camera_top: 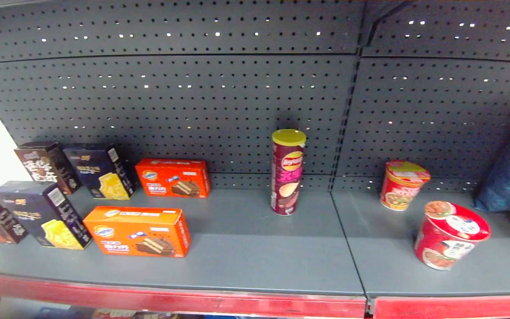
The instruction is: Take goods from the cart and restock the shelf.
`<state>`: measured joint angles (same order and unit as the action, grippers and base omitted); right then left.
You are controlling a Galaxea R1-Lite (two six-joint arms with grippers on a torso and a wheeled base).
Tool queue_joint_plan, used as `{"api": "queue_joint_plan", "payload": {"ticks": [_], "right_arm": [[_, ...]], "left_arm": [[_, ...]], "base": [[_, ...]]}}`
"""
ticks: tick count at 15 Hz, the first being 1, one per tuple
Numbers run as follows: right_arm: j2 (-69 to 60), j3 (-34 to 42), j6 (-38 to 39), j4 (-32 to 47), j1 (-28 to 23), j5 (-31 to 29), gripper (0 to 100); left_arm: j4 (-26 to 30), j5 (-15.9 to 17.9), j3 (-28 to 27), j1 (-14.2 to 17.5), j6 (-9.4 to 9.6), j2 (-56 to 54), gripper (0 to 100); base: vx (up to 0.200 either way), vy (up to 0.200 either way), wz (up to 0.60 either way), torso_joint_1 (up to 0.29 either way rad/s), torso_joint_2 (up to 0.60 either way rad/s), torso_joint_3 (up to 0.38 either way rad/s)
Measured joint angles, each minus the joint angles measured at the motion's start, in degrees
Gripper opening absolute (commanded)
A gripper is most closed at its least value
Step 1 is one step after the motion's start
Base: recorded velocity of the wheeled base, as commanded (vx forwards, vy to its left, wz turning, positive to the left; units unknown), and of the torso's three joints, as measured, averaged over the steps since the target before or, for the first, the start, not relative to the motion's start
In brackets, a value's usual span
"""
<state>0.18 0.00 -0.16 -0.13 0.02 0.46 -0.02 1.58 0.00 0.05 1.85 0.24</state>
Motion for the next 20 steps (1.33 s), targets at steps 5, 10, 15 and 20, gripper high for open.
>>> {"api": "queue_joint_plan", "payload": {"ticks": [5,10,15,20], "right_arm": [[0.02,0.00,0.00,-0.02,-0.02,-0.04,100],[0.02,0.00,0.00,-0.05,-0.02,0.00,100],[0.02,0.00,0.06,0.00,-0.07,-0.04,100],[0.02,0.00,0.16,0.02,-0.02,-0.04,100]], "left_arm": [[0.02,-0.02,0.00,-0.12,-0.07,0.00,100],[0.02,0.07,0.00,-0.15,0.20,0.02,100],[0.02,0.07,0.00,-0.15,0.09,0.02,100],[2.01,-1.72,-7.85,0.09,1.43,0.69,100]], "base": [[0.000,0.000,0.60,0.006,0.00,0.001],[0.000,0.000,0.60,0.002,0.00,0.000],[0.000,0.000,0.60,0.002,0.00,0.001],[0.000,0.000,0.00,0.000,0.00,0.000]]}}
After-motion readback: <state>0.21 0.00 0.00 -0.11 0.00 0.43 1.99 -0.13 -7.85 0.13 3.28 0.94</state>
